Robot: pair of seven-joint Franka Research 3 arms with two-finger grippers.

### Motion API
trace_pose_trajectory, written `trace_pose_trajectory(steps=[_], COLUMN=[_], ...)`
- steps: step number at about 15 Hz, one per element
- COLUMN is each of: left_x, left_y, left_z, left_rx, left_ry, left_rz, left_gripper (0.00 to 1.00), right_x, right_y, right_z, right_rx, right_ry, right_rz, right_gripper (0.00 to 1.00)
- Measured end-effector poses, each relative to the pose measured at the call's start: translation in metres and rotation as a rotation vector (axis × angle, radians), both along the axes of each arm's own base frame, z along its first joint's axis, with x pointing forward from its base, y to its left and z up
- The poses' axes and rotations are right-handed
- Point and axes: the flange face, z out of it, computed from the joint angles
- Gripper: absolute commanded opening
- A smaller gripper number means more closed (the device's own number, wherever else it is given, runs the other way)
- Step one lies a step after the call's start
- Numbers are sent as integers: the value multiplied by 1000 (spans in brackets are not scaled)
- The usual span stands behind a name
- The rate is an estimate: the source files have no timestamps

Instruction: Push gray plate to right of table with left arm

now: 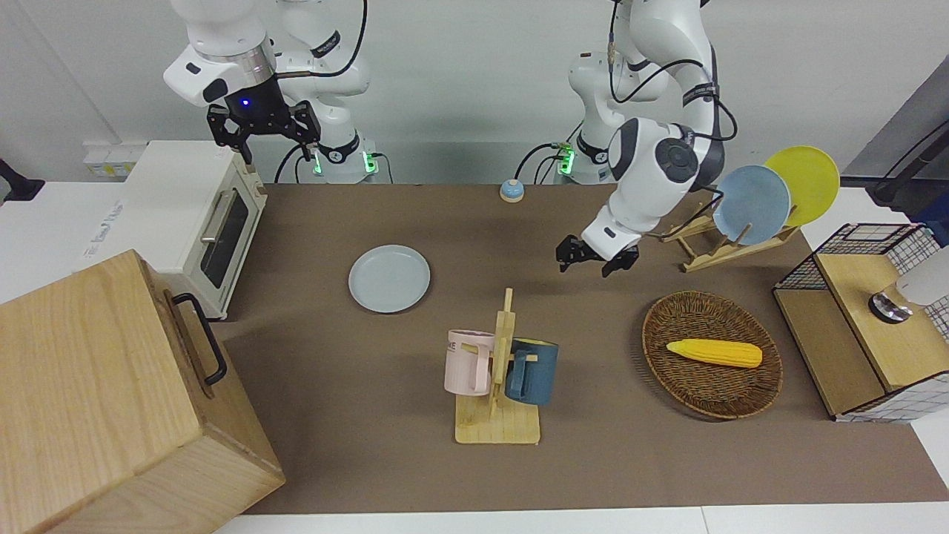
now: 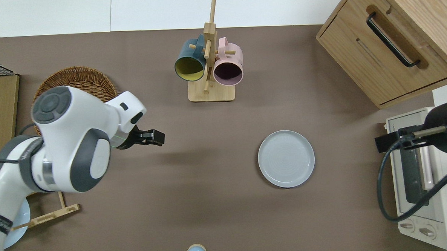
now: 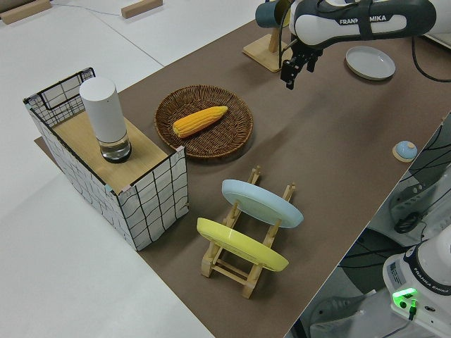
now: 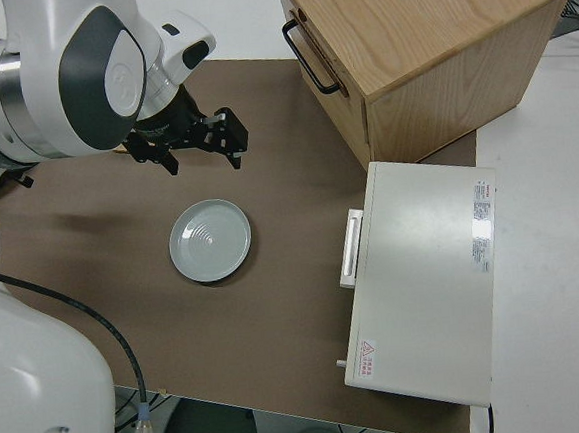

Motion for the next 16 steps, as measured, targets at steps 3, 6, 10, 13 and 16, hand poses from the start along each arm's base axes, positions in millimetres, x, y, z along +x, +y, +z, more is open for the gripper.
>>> trace_pose_trajectory(steps=[3,6,10,13,16], left_x=[4,0,-5,-10,-13], left_y=[48,75,98,95,87], left_z=[20,55,111,166,183], left_rx=[61,105,108,131,141], left_ry=[-42,-79,-127,-166,-190], left_rz=[-24,-21,15,-2,-18], left_gripper=[991,991,991,991,991], right_x=[0,0,0,0,0], right_y=[0,0,0,0,0], right_z=[0,0,0,0,0], right_rx=[0,0,0,0,0], right_ry=[0,0,0,0,0], right_rz=[0,0,0,0,0], right_gripper=[996,996,996,996,996])
